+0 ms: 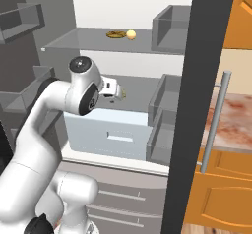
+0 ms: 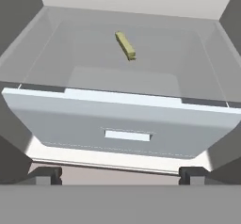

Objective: Pick the egg and butter from the fridge and place them by the bowl for mixing.

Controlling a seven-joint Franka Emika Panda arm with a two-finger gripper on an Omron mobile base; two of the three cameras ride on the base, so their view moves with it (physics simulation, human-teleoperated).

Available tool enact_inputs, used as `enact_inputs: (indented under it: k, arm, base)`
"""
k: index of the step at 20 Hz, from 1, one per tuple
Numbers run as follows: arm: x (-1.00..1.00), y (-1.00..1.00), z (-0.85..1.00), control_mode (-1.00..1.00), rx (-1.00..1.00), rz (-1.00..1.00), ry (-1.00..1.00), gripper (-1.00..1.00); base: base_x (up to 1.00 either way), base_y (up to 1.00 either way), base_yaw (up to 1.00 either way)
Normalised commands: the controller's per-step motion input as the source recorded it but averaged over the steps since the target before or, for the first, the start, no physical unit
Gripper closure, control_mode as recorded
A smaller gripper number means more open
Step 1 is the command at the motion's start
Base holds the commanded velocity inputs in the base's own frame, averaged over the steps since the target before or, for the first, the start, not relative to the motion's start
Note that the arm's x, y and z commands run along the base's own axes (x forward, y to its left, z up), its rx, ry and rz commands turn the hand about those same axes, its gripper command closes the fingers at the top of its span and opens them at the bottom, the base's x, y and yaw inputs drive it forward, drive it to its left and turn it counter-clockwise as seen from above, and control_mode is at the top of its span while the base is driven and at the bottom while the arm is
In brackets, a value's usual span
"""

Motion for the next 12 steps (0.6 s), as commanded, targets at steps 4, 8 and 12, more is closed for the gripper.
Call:
enact_inputs:
  k: [4,8,12]
  arm:
    - [0.31,-0.18,-0.02,-1.00,0.00,0.00,0.00,-1.00]
    - [0.55,-0.12,-0.09,-1.00,0.00,0.01,-0.05,-1.00]
    - [0.68,-0.04,-0.18,-1.00,0.01,0.05,-0.05,-1.00]
  base:
    - [0.00,0.00,0.00]
    - [0.00,0.00,0.00]
    - [0.00,0.00,0.00]
